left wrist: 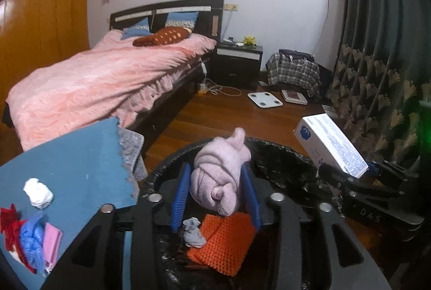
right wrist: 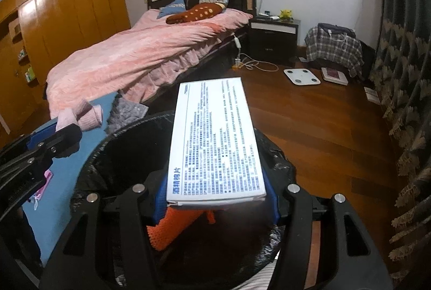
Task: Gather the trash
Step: 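Carry the box and pink towel over the bin and open both tools, then move both tools back to the remaining items on the table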
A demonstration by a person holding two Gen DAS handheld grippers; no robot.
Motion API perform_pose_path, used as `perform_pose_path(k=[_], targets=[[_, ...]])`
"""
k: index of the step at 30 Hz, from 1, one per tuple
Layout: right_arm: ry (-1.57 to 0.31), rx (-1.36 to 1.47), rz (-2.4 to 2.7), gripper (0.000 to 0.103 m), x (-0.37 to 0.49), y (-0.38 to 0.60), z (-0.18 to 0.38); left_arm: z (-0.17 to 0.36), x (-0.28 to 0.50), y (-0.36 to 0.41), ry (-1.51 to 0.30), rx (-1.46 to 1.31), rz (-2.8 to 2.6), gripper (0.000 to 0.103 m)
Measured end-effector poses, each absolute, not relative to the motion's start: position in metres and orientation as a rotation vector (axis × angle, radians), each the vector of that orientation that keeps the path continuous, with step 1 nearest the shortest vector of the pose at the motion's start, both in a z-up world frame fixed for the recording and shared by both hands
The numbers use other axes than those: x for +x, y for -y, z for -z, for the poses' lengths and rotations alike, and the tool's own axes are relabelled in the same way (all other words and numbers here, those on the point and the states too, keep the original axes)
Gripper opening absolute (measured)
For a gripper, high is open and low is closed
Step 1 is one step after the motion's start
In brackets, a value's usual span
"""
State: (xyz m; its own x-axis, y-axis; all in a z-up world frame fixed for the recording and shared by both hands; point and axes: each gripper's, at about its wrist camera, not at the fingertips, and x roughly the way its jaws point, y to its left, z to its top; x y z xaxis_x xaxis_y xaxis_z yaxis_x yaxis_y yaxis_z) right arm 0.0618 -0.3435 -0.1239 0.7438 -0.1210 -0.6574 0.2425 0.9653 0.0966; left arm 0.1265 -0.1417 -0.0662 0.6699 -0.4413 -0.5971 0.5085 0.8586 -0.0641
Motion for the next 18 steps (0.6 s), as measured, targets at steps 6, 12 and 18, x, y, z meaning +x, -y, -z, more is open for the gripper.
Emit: perform_pose_path(k=[6,12,18], targets=[[-0.699,0.17,0.218,0.09,0.06,0.347,0.129,0.063,0.127,0.129,-0.614,0.106,0.505,0.075],[-0.654,0.197,0.182,0.097,0.054,0.339,0.122,0.056,0.122,0.094,-0.574,0.1,0.409,0.093],[-0.635,0.175,0.126,0.097,0.061,0.311,0.111,0.053,0.117,0.053,-0.567,0.07,0.331,0.096]])
